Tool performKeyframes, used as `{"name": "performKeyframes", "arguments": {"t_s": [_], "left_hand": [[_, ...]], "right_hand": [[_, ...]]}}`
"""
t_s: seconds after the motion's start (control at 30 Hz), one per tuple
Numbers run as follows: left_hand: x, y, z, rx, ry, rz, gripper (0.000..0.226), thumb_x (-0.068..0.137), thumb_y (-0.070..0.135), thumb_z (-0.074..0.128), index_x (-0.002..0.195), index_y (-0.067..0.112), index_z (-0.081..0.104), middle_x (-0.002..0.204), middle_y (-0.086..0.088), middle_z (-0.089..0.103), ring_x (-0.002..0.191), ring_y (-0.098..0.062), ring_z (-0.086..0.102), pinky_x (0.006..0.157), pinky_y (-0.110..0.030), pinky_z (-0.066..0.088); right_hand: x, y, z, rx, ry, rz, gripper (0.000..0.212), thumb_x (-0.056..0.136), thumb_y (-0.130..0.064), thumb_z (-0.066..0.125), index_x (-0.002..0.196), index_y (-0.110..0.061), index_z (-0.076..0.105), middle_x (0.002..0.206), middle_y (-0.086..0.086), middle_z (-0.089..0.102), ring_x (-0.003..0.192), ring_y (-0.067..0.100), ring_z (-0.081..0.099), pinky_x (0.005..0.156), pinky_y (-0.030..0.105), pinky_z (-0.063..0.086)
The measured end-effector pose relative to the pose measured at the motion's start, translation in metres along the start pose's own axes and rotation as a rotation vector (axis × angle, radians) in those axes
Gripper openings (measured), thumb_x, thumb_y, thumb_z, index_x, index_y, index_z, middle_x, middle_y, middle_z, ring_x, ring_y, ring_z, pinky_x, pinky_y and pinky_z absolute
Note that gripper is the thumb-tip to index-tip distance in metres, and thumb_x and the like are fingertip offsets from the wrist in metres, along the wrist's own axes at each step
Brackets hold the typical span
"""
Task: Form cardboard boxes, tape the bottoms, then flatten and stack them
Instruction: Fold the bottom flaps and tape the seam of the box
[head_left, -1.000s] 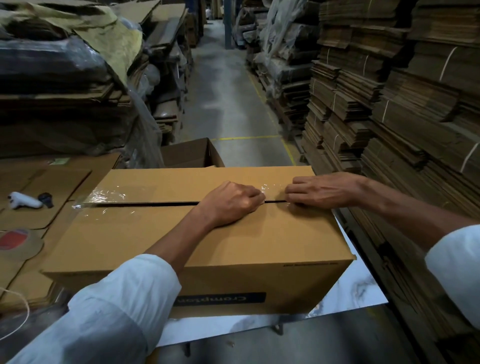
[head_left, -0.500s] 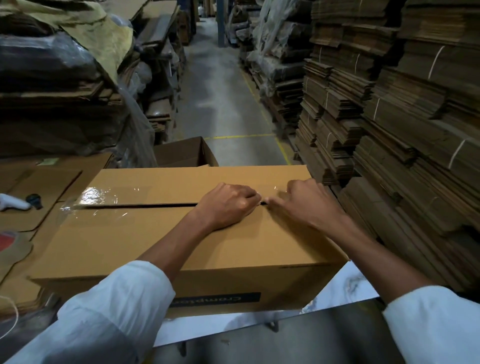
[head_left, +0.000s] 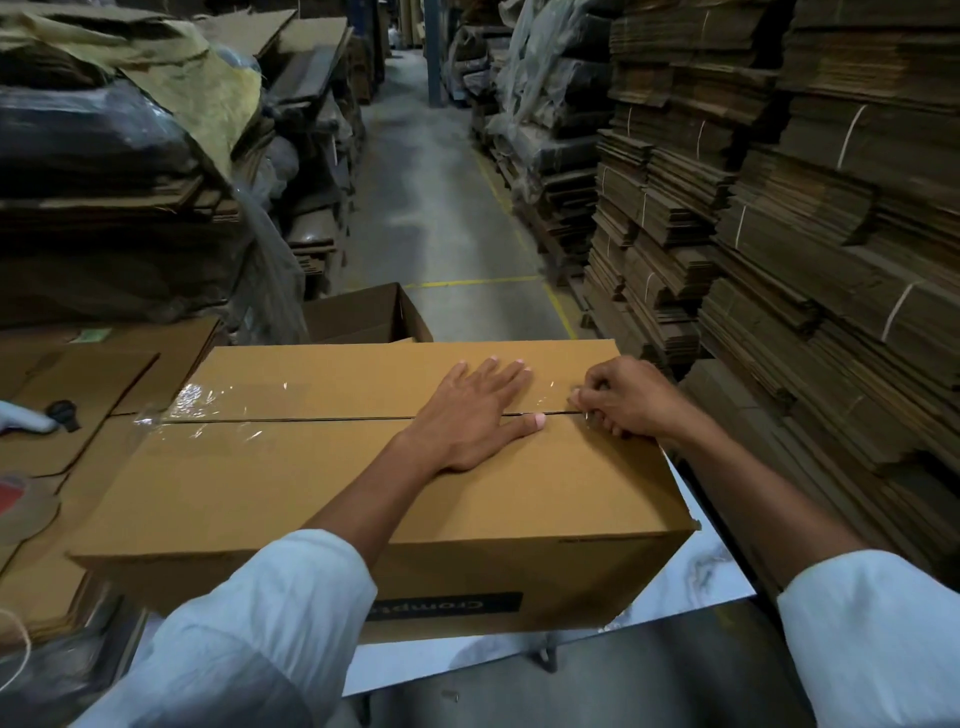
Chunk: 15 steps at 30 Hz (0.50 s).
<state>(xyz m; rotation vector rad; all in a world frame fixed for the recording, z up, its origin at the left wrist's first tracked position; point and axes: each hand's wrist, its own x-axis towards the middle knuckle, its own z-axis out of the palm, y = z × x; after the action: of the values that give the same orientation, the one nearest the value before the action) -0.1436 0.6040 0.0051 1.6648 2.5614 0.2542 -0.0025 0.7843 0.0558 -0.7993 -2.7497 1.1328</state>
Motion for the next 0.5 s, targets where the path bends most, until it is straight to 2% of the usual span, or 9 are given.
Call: {"name": "performKeyframes", "arguments": {"t_s": [0.1, 0.17, 0.23, 0.37, 0.5], "left_hand": [[0.002, 0.0, 0.0, 0.0, 0.002, -0.004, 0.08, 0.096, 0.075, 0.018, 0.162, 0.031, 0.01, 0.171, 0.007, 0.003, 0.157, -0.014, 0.0, 0.127, -0.046, 0.001], [0.002, 0.0, 0.001, 0.006, -0.002, -0.006, 0.079, 0.096, 0.075, 0.017, 0.162, 0.031, 0.009, 0.17, 0.008, 0.003, 0.157, -0.014, -0.001, 0.127, -0.046, 0.001], [0.003, 0.001, 0.001, 0.011, -0.007, -0.004, 0.08, 0.096, 0.075, 0.017, 0.162, 0.031, 0.009, 0.17, 0.008, 0.002, 0.157, -0.014, -0.001, 0.127, -0.046, 0.001], [0.003, -0.001, 0.002, 0.004, -0.019, -0.011, 0.081, 0.095, 0.076, 0.015, 0.162, 0.032, 0.007, 0.17, 0.009, 0.001, 0.157, -0.012, -0.003, 0.127, -0.045, -0.001], [0.003, 0.0, 0.002, 0.013, -0.016, -0.013, 0.082, 0.094, 0.077, 0.013, 0.162, 0.033, 0.007, 0.17, 0.009, 0.001, 0.157, -0.012, -0.003, 0.127, -0.045, 0.0]], "right_hand": [[-0.004, 0.02, -0.008, 0.171, 0.153, 0.083, 0.021, 0.098, -0.01, 0.061, 0.085, 0.005, 0.066, 0.067, 0.012, 0.064, 0.052, 0.016, 0.055, 0.045, 0.023, 0.045], [-0.008, 0.038, -0.017, 0.292, 0.215, 0.104, 0.021, 0.098, -0.01, 0.062, 0.078, -0.002, 0.065, 0.063, 0.008, 0.061, 0.052, 0.016, 0.052, 0.043, 0.022, 0.041], [-0.013, 0.054, -0.023, 0.387, 0.243, 0.11, 0.026, 0.098, -0.012, 0.063, 0.073, -0.008, 0.062, 0.062, 0.008, 0.059, 0.052, 0.016, 0.051, 0.044, 0.022, 0.04], [-0.022, 0.073, -0.033, 0.542, 0.274, 0.135, 0.022, 0.098, -0.017, 0.065, 0.08, -0.005, 0.063, 0.066, 0.008, 0.058, 0.056, 0.014, 0.053, 0.051, 0.024, 0.043], [-0.026, 0.092, -0.048, 0.611, 0.314, 0.171, 0.022, 0.097, -0.019, 0.066, 0.078, -0.008, 0.063, 0.067, 0.005, 0.058, 0.059, 0.013, 0.053, 0.054, 0.023, 0.043]]}}
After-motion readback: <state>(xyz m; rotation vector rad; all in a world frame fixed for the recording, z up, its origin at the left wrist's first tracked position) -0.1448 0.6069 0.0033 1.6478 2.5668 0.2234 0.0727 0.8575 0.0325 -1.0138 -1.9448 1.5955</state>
